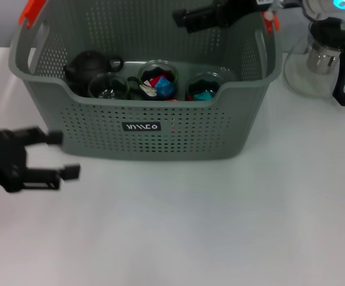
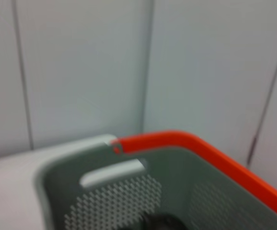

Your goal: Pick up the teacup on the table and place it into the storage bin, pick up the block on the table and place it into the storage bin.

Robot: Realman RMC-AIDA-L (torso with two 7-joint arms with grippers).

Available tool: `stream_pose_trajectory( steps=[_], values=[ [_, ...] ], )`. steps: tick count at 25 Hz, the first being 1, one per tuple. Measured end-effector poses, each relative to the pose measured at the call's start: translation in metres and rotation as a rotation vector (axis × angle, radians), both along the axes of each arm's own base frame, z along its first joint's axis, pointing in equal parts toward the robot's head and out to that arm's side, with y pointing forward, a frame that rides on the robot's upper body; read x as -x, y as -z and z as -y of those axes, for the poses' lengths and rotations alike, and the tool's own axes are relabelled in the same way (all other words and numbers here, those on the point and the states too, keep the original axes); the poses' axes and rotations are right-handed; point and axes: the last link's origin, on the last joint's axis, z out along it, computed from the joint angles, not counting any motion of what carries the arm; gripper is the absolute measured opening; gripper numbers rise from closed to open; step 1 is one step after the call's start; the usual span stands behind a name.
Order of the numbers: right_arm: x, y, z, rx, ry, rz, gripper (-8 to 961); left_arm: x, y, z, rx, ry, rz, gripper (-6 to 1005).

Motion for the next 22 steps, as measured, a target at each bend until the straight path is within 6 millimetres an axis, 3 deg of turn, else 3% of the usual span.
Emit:
stream_pose_trajectory(
  steps=[3, 7, 13, 17, 22],
  values=[
    [-0.005, -0.006, 0.019, 0.015, -0.06, -0.087, 912, -0.003, -0.022, 0.01, -0.122, 0.038, 0.138, 934],
    [-0.009, -0.011, 0.04, 0.045, -0.158, -0.185, 945, -0.004, -0.035, 0.018, -0.239, 0.078, 0.239, 934],
    [-0.015, -0.011, 0.048, 0.061, -0.196, -0.27, 945, -0.005, -0.04, 0.022, -0.324, 0.13, 0.299, 934],
    [-0.024, 0.001, 0.047, 0.092, -0.173, -0.288, 945, -0.005, -0.04, 0.021, -0.331, 0.124, 0.309, 934],
    [-0.044, 0.034, 0.051, 0.165, -0.178, -0.309, 945, -0.002, -0.036, 0.019, -0.324, 0.114, 0.323, 934]
  ],
)
